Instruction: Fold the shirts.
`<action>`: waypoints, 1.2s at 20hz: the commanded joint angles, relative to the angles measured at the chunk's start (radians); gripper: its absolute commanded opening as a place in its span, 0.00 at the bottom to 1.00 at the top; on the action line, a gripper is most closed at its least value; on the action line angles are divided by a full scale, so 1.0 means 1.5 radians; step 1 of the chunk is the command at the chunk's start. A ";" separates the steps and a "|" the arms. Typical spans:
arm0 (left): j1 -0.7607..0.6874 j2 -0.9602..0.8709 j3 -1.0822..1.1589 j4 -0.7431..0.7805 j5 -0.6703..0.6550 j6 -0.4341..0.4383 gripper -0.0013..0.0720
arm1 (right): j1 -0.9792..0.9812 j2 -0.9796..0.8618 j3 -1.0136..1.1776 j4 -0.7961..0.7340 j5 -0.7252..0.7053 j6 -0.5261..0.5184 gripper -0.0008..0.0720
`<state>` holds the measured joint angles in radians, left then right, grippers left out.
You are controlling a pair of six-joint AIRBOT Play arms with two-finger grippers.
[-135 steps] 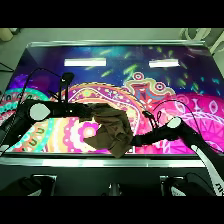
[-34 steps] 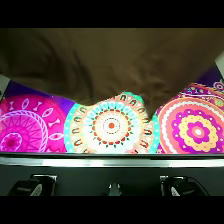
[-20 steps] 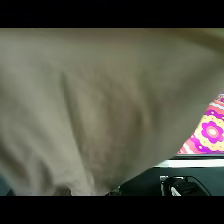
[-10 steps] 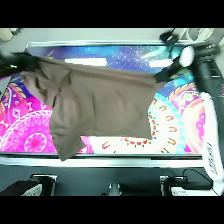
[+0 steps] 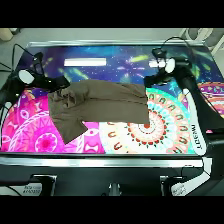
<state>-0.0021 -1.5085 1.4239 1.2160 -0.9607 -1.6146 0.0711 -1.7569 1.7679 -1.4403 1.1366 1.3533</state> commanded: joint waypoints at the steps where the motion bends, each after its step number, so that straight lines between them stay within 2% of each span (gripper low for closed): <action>1: 0.097 -0.001 0.008 0.036 -0.176 0.013 0.80 | -0.113 0.003 0.013 0.051 0.147 -0.130 0.69; 2: 0.129 0.005 -0.016 0.036 -0.197 0.012 0.52 | -0.145 0.003 0.001 0.073 0.193 -0.146 0.67; 3: 0.152 0.011 -0.048 0.035 -0.199 0.012 0.46 | -0.172 0.003 -0.019 0.098 0.228 -0.160 0.59; 4: 0.169 0.014 -0.085 0.030 -0.197 0.012 0.47 | -0.187 0.003 -0.039 0.114 0.252 -0.173 0.58; 6: 0.184 0.012 -0.154 0.008 -0.180 0.025 0.74 | -0.191 0.003 -0.077 0.119 0.270 -0.204 0.58; 9: 0.182 0.012 -0.223 -0.010 -0.116 0.032 0.69 | -0.174 0.003 -0.104 0.128 0.266 -0.217 0.58; 13: 0.185 0.005 -0.233 -0.008 -0.070 0.050 0.69 | -0.152 -0.002 -0.109 0.141 0.270 -0.248 0.62; 15: 0.182 -0.004 -0.233 -0.008 -0.054 0.057 0.69 | -0.141 -0.008 -0.112 0.149 0.270 -0.254 0.70; 17: 0.175 -0.017 -0.233 -0.008 -0.050 0.067 0.69 | -0.140 -0.011 -0.124 0.160 0.269 -0.253 0.70; 19: 0.170 -0.030 -0.233 -0.008 -0.040 0.067 0.61 | -0.140 -0.011 -0.142 0.166 0.272 -0.253 0.70; 21: 0.170 -0.036 -0.233 -0.008 -0.013 0.067 0.59 | -0.140 -0.011 -0.156 0.180 0.279 -0.254 0.74; 22: 0.169 -0.036 -0.233 -0.008 -0.004 0.067 0.42 | -0.140 -0.011 -0.161 0.196 0.284 -0.259 0.80; 23: 0.169 -0.036 -0.232 -0.008 -0.001 0.067 0.28 | -0.140 -0.011 -0.168 0.205 0.285 -0.262 0.82; 24: 0.169 -0.036 -0.232 -0.008 0.001 0.067 0.18 | -0.140 -0.011 -0.178 0.205 0.282 -0.262 0.86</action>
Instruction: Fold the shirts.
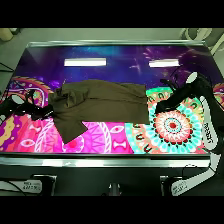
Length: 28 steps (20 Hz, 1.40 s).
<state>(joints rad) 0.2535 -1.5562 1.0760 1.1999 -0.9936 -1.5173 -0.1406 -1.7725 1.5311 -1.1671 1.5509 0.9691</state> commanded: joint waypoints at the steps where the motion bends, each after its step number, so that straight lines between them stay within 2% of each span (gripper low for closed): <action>1: -0.001 -0.004 0.002 0.003 0.022 0.004 0.08 | 0.001 -0.001 -0.036 0.023 -0.001 -0.005 0.85; 5: -0.005 0.009 0.002 -0.001 0.017 0.021 0.06 | 0.044 -0.001 -0.114 0.040 -0.048 0.004 0.84; 7: -0.013 0.017 0.002 -0.002 0.016 0.025 0.06 | 0.080 -0.001 -0.130 0.040 -0.083 0.005 0.77; 9: -0.025 0.028 0.002 -0.003 0.015 0.025 0.06 | 0.108 -0.001 -0.130 0.043 -0.117 0.026 0.73; 13: -0.037 0.060 0.016 -0.005 0.016 0.037 0.06 | 0.148 -0.001 -0.130 0.037 -0.120 0.075 0.74; 14: -0.037 0.065 0.020 -0.005 0.015 0.037 0.06 | 0.153 -0.001 -0.130 0.038 -0.121 0.082 0.71; 15: -0.037 0.070 0.024 -0.005 0.012 0.037 0.06 | 0.157 -0.001 -0.130 0.039 -0.121 0.085 0.54; 17: -0.037 0.080 0.034 -0.011 -0.008 0.037 0.06 | 0.156 0.002 -0.129 0.042 -0.122 0.087 0.05; 20: -0.037 0.136 0.084 -0.036 -0.038 0.084 0.06 | 0.154 0.043 -0.085 0.012 -0.121 0.041 0.04; 24: -0.037 0.283 0.270 -0.064 -0.039 0.087 0.06 | 0.145 0.192 0.129 -0.139 -0.144 0.018 0.04; 26: -0.037 0.363 0.407 -0.111 -0.006 0.081 0.06 | 0.145 0.287 0.277 -0.255 -0.176 0.023 0.04; 28: -0.037 0.436 0.524 -0.137 0.068 0.080 0.06 | 0.145 0.387 0.386 -0.320 -0.233 0.032 0.04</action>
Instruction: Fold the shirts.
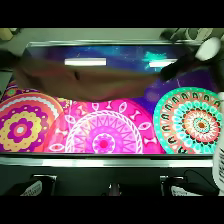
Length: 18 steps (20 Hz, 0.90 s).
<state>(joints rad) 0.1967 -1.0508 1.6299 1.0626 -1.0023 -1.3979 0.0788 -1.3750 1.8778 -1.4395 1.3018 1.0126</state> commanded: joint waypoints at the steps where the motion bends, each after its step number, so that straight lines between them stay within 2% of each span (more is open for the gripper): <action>1: 0.001 0.131 0.192 -0.045 0.101 0.000 0.06 | -0.001 0.179 0.163 -0.151 -0.102 0.002 0.04; 3: 0.001 0.195 0.221 -0.046 0.122 0.000 0.06 | -0.001 0.281 0.161 -0.163 -0.123 0.002 0.04; 5: 0.001 0.238 0.221 -0.045 0.107 -0.016 0.06 | -0.001 0.332 0.161 -0.165 -0.102 0.002 0.04; 11: 0.001 0.241 0.221 -0.039 0.052 -0.041 0.06 | -0.001 0.344 0.161 -0.165 -0.035 0.003 0.04; 13: 0.001 0.229 0.221 -0.004 -0.009 -0.044 0.06 | -0.001 0.320 0.161 -0.165 0.030 0.003 0.04; 15: 0.001 0.195 0.219 0.067 -0.113 -0.070 0.06 | -0.001 0.274 0.154 -0.165 0.114 0.002 0.04; 17: 0.001 0.150 0.192 0.101 -0.192 -0.062 0.06 | -0.001 0.217 0.106 -0.165 0.185 0.002 0.04; 18: 0.001 0.126 0.163 0.101 -0.212 -0.039 0.06 | -0.001 0.188 0.066 -0.165 0.199 0.006 0.04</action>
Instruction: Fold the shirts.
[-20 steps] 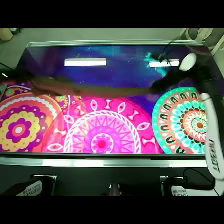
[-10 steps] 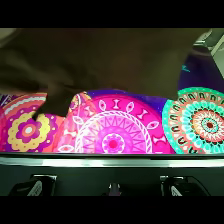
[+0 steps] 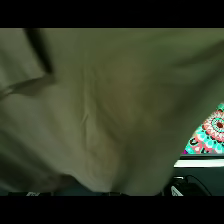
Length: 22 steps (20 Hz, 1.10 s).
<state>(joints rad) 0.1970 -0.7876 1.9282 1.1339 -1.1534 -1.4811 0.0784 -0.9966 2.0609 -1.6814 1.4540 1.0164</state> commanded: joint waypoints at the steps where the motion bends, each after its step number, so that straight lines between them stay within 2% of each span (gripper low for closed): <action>1: 0.001 -0.074 -0.079 0.052 -0.119 0.023 0.06 | -0.001 -0.098 -0.107 -0.003 0.096 0.014 0.04; 5: -0.005 -0.168 -0.321 0.047 -0.049 0.030 0.06 | 0.000 -0.237 -0.284 0.009 -0.043 0.026 0.04; 9: -0.048 -0.290 -0.478 0.039 0.118 0.049 0.06 | -0.001 -0.391 -0.297 0.037 -0.201 0.028 0.04; 11: -0.073 -0.359 -0.481 0.039 0.197 0.073 0.06 | -0.001 -0.435 -0.297 0.047 -0.287 0.028 0.04; 17: -0.113 -0.474 -0.428 0.037 0.411 0.072 0.06 | -0.001 -0.469 -0.296 0.028 -0.547 0.087 0.04; 20: -0.110 -0.511 -0.384 0.022 0.443 0.049 0.06 | -0.019 -0.470 -0.296 0.033 -0.625 0.159 0.04; 22: -0.113 -0.530 -0.377 0.018 0.437 0.032 0.06 | -0.042 -0.479 -0.296 0.051 -0.605 0.190 0.04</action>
<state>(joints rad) 0.0330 -1.5330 1.3327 1.1698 -0.5495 -1.3972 0.0463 -1.6985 1.6173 -1.6299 0.6128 1.2156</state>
